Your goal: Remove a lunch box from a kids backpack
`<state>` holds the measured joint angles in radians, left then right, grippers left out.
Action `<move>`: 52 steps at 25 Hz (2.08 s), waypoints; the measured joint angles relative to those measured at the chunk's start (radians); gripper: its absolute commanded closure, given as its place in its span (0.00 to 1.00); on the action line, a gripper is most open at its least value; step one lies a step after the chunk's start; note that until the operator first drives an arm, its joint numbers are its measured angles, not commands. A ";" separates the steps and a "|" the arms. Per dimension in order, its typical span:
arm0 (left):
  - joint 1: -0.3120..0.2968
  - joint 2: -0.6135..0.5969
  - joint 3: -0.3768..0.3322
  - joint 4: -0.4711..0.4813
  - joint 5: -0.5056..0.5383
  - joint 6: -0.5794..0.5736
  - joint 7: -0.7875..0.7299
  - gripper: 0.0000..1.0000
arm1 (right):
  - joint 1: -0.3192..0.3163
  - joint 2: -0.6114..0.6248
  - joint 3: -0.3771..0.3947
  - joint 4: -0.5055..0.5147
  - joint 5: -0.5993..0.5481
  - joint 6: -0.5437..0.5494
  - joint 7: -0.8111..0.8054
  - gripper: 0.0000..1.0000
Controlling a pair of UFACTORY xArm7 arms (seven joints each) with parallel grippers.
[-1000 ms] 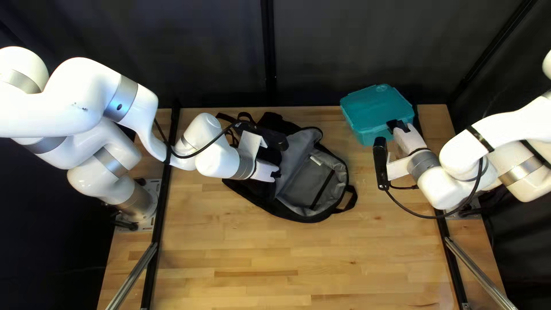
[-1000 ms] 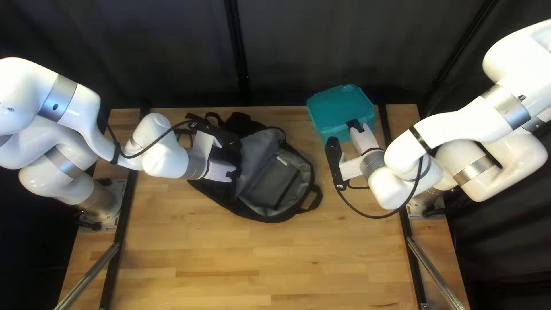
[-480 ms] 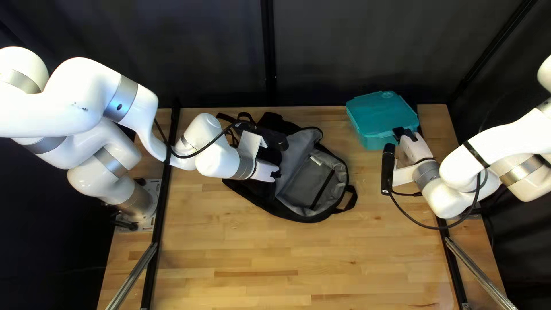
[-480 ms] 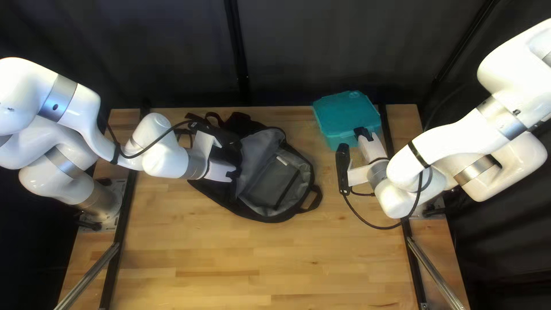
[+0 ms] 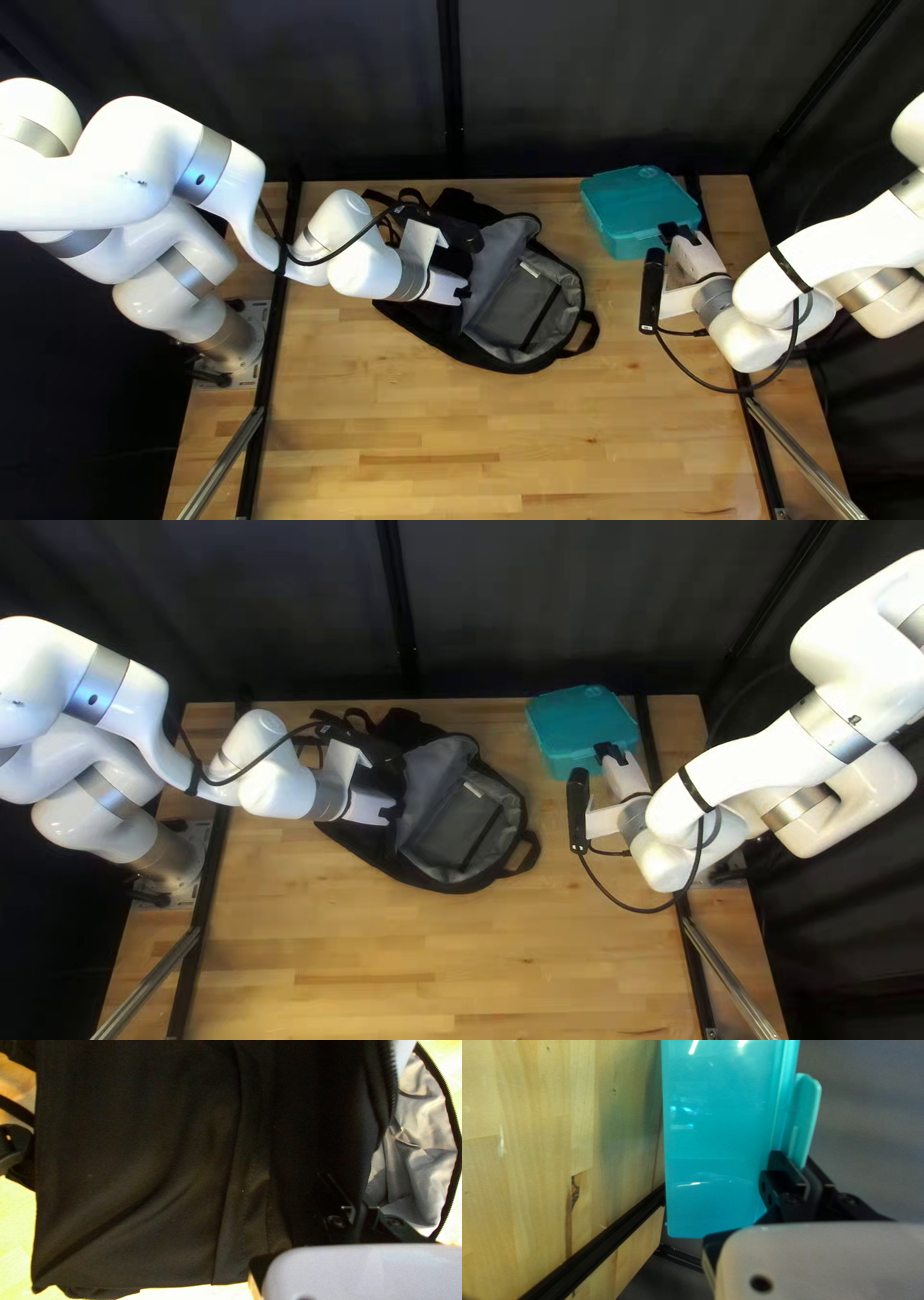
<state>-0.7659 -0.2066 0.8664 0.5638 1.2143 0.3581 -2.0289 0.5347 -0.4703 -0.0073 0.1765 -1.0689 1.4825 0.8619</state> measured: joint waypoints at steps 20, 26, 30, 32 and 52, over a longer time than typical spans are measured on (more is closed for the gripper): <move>0.000 0.000 0.000 0.000 0.000 0.000 0.000 1.00 | 0.020 0.208 0.016 0.068 0.061 -0.084 0.197 0.00; 0.000 0.000 0.000 0.000 0.000 0.000 0.000 1.00 | 0.045 0.169 0.037 0.098 0.122 -0.038 0.156 0.00; 0.000 0.000 0.000 0.000 0.000 0.000 0.000 1.00 | 0.062 0.130 0.051 0.134 0.157 0.010 0.098 0.00; 0.000 0.000 0.000 0.000 0.000 0.000 0.000 1.00 | 0.065 0.099 0.051 0.143 0.166 0.030 0.065 0.00; -0.016 -0.002 0.013 0.007 -0.071 0.007 0.060 1.00 | -0.069 -0.432 -0.161 0.095 0.139 0.119 -0.291 0.00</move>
<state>-0.7816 -0.2090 0.8791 0.5708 1.1429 0.3653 -1.9694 0.4655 -0.9018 -0.1678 0.2714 -0.9300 1.6019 0.5711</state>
